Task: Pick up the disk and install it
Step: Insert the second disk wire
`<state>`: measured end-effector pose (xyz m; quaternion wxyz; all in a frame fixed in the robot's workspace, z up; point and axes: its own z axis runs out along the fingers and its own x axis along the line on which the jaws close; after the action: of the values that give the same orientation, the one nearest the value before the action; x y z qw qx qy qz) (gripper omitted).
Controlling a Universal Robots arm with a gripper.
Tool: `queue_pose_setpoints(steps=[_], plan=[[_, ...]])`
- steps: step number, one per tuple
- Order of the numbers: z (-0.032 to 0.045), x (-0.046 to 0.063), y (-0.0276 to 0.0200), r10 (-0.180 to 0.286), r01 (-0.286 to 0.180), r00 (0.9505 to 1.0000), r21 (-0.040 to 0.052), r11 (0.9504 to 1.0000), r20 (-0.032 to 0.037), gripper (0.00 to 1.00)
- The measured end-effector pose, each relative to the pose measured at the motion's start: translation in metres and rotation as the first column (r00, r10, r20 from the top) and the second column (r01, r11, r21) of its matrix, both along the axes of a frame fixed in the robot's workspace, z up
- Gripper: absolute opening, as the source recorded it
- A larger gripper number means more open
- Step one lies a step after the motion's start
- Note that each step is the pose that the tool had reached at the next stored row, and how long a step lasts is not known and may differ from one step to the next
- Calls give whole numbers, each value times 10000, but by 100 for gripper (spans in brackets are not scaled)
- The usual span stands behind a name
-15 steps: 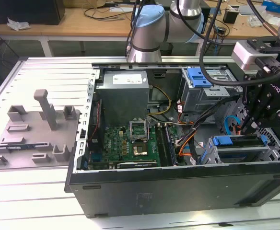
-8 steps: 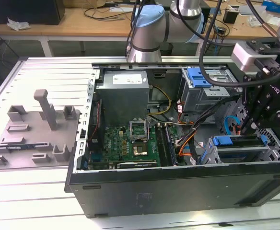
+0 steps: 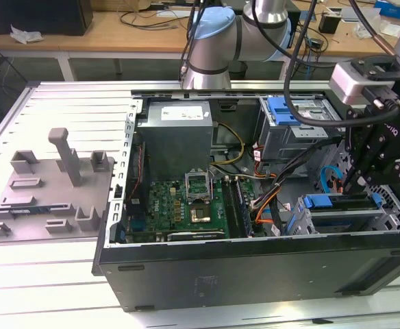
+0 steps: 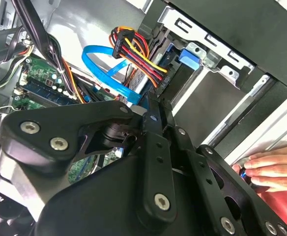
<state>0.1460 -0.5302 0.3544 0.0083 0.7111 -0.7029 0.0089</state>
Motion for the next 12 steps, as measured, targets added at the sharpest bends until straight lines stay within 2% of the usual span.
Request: queue_pose_setpoints(steps=[12], plan=[[-30, 5, 0, 0, 0, 10000, 1, 10000, 0, 16]])
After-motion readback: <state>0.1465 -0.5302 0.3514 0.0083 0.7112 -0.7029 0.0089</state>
